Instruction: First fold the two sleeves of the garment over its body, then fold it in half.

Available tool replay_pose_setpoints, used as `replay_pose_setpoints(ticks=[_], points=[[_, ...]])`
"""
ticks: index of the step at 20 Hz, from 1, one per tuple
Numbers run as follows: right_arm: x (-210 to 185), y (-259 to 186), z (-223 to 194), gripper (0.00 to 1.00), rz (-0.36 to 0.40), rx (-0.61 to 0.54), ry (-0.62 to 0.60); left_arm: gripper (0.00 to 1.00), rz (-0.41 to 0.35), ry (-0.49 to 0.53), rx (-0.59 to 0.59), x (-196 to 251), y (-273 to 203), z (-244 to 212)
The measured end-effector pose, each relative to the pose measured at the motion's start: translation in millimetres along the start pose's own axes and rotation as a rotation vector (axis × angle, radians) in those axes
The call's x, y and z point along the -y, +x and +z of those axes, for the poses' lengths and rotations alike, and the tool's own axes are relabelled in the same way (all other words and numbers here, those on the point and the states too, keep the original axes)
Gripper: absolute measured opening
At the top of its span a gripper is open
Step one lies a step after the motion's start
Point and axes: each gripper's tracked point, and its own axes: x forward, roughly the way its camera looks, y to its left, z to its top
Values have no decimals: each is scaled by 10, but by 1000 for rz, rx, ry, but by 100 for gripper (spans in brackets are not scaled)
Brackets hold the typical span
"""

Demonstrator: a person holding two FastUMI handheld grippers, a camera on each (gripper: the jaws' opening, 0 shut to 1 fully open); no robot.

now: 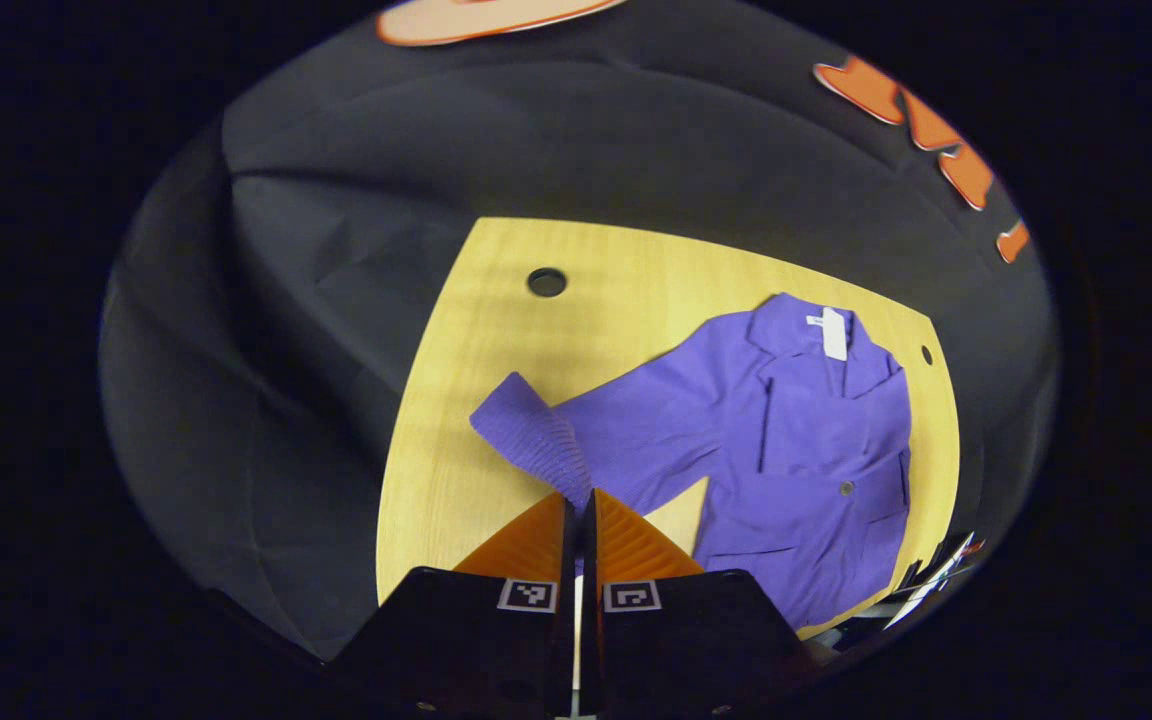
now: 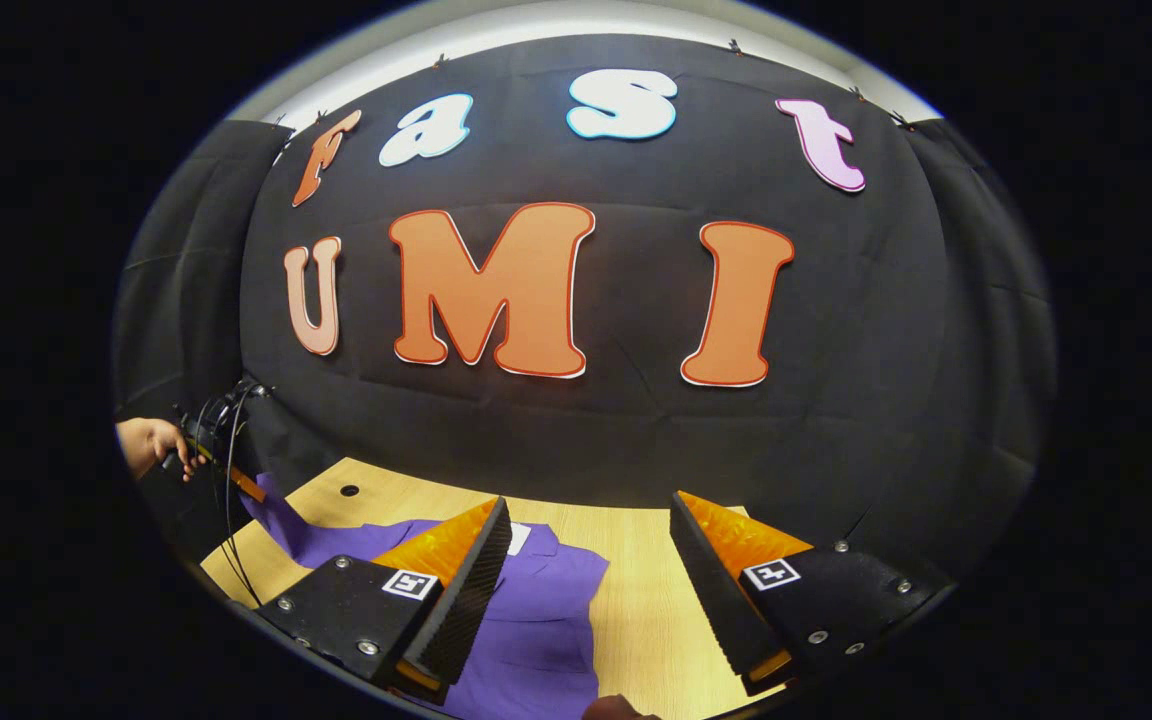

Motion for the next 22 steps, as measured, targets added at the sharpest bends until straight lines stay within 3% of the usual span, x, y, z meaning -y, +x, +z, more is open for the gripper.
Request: replay_pose_setpoints(ticks=[9,15,22], points=[[217,90,-243,95,20,-17,47,3,-102,211,74,1477,-323,571],[625,41,-361,95,-11,-22,33,3,-154,298,89,2350,-310,701],[838,24,-462,95,-11,-22,24,3,-205,406,110,3249,-235,762]])
